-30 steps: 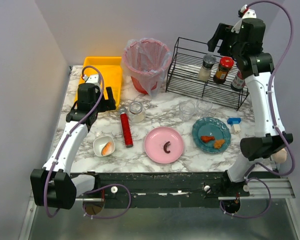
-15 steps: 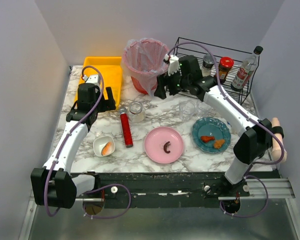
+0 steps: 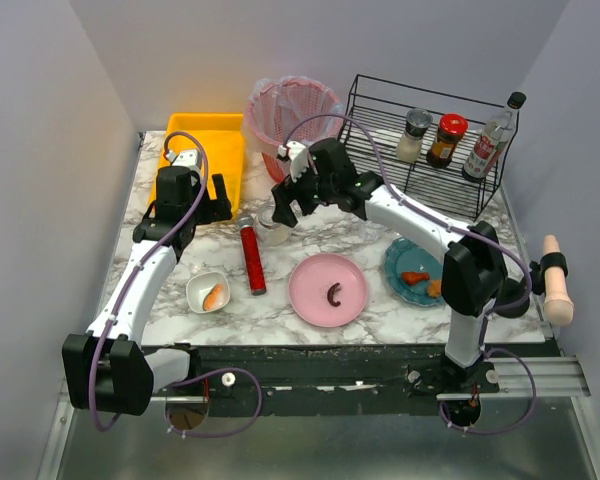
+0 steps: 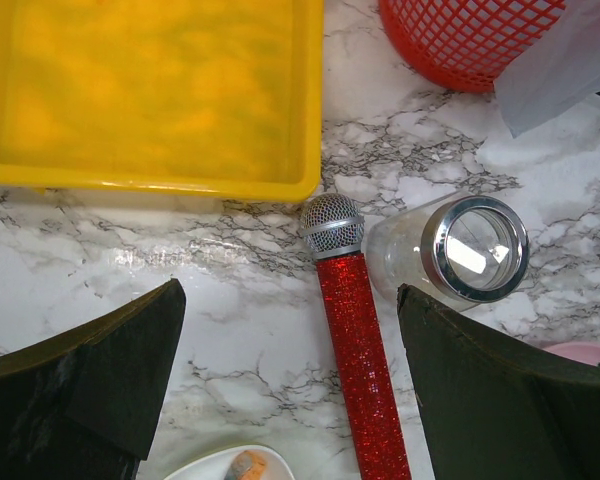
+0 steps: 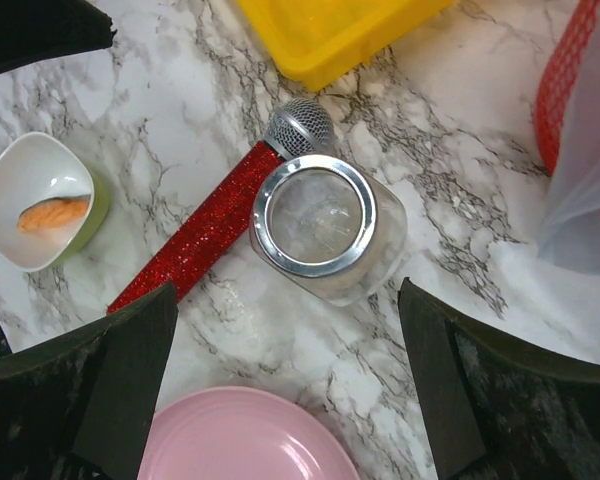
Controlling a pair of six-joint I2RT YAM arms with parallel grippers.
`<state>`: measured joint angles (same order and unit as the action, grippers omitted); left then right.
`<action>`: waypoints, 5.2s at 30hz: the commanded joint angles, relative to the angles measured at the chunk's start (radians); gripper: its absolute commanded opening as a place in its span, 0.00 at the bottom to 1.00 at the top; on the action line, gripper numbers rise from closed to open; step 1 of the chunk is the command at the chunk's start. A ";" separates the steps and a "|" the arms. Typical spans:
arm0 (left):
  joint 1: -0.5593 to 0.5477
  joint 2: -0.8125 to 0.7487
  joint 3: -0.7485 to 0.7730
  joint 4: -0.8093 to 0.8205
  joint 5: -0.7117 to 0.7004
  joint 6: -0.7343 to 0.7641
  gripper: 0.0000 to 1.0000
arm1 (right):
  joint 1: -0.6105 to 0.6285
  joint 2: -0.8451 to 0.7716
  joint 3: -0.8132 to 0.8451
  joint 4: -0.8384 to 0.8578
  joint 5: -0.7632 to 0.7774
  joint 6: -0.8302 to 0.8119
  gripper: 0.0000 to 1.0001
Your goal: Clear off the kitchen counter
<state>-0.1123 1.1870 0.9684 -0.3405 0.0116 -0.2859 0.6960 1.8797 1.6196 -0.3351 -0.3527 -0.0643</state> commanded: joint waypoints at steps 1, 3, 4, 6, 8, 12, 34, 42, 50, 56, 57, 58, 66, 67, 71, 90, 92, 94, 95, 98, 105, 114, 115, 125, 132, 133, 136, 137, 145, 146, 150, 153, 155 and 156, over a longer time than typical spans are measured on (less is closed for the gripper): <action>0.006 0.000 0.026 -0.017 0.010 -0.009 0.99 | 0.019 0.051 0.034 0.062 0.026 0.008 0.99; 0.006 0.000 0.026 -0.017 0.010 -0.009 0.99 | 0.020 0.082 0.060 0.053 0.035 0.015 0.99; 0.006 -0.001 0.026 -0.015 0.007 -0.009 0.99 | 0.023 0.097 0.075 0.048 0.040 0.023 0.99; 0.006 -0.001 0.026 -0.017 0.007 -0.007 0.99 | 0.031 0.122 0.094 0.039 0.063 0.037 0.99; 0.006 -0.001 0.026 -0.017 0.008 -0.007 0.99 | 0.045 0.142 0.115 0.034 0.109 0.047 1.00; 0.006 0.000 0.027 -0.017 0.013 -0.007 0.99 | 0.066 0.193 0.174 -0.010 0.170 0.061 1.00; 0.006 0.000 0.027 -0.017 0.022 -0.007 0.99 | 0.115 0.299 0.243 -0.093 0.245 0.075 1.00; 0.006 0.000 0.027 -0.017 0.021 -0.006 0.99 | 0.131 0.308 0.249 -0.097 0.270 0.034 1.00; 0.007 0.000 0.027 -0.017 0.024 -0.007 0.99 | 0.142 0.322 0.256 -0.091 0.320 0.018 0.96; 0.008 -0.004 0.027 -0.018 0.021 -0.006 0.99 | 0.146 0.331 0.257 -0.097 0.339 0.011 0.89; 0.008 -0.004 0.027 -0.018 0.021 -0.006 0.99 | 0.146 0.332 0.255 -0.097 0.340 0.009 0.87; 0.008 -0.004 0.027 -0.017 0.019 -0.006 0.99 | 0.146 0.332 0.255 -0.097 0.342 0.008 0.84; 0.008 -0.006 0.027 -0.017 0.016 -0.004 0.99 | 0.148 0.331 0.260 -0.099 0.348 0.014 0.58; 0.008 -0.004 0.027 -0.018 0.016 -0.004 0.99 | 0.146 0.326 0.261 -0.099 0.348 0.015 0.55; 0.008 -0.003 0.027 -0.017 0.021 -0.006 0.99 | 0.146 0.300 0.266 -0.097 0.342 0.020 0.25; 0.008 -0.001 0.027 -0.017 0.021 -0.006 0.99 | 0.044 -0.013 0.203 -0.228 0.282 0.029 0.01; 0.010 -0.003 0.027 -0.017 0.021 -0.006 0.99 | 0.016 -0.045 0.220 -0.260 0.274 0.027 0.01; 0.010 -0.004 0.027 -0.018 0.019 -0.006 0.99 | -0.019 -0.068 0.241 -0.292 0.265 0.027 0.01; 0.008 -0.004 0.027 -0.020 0.021 -0.006 0.99 | -0.039 -0.079 0.253 -0.301 0.265 0.029 0.01; 0.010 -0.006 0.027 -0.018 0.022 -0.006 0.99 | -0.107 -0.099 0.293 -0.331 0.274 0.034 0.01; 0.010 -0.003 0.027 -0.017 0.030 -0.007 0.99 | -0.240 -0.051 0.459 -0.381 0.340 0.032 0.01; 0.010 -0.007 0.026 -0.017 0.028 -0.007 0.99 | -0.363 0.116 0.694 -0.407 0.368 0.050 0.01; 0.010 -0.007 0.026 -0.017 0.028 -0.007 0.99 | -0.371 0.127 0.709 -0.406 0.370 0.054 0.01; 0.010 -0.003 0.026 -0.017 0.034 -0.009 0.99 | -0.406 0.206 0.737 -0.331 0.442 0.093 0.01; 0.010 -0.004 0.029 -0.017 0.033 -0.007 0.99 | -0.412 0.265 0.758 -0.317 0.459 0.096 0.01; 0.010 -0.004 0.029 -0.017 0.033 -0.007 0.99 | -0.412 0.269 0.758 -0.317 0.459 0.093 0.01; 0.011 -0.004 0.029 -0.018 0.031 -0.006 0.99 | -0.412 0.285 0.758 -0.317 0.460 0.090 0.01; 0.011 -0.003 0.029 -0.018 0.031 -0.006 0.99 | -0.412 0.288 0.757 -0.317 0.462 0.090 0.01; 0.011 -0.004 0.027 -0.018 0.031 -0.002 0.99 | -0.412 0.300 0.743 -0.317 0.454 0.090 0.24; 0.010 -0.004 0.027 -0.018 0.033 -0.002 0.99 | -0.412 0.302 0.741 -0.314 0.452 0.090 0.29; 0.011 -0.006 0.027 -0.018 0.034 -0.002 0.99 | -0.412 0.299 0.737 -0.317 0.439 0.090 0.46; 0.011 -0.006 0.026 -0.018 0.036 -0.002 0.99 | -0.412 0.295 0.732 -0.317 0.437 0.093 0.57; 0.011 -0.004 0.027 -0.020 0.037 -0.002 0.99 | -0.412 0.294 0.729 -0.315 0.431 0.093 0.62; 0.011 -0.004 0.027 -0.020 0.039 -0.002 0.99 | -0.412 0.294 0.729 -0.317 0.431 0.093 0.66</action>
<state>-0.1104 1.1870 0.9688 -0.3420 0.0277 -0.2855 0.2878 2.1735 2.3299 -0.7078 0.0879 0.0257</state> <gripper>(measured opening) 0.990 0.760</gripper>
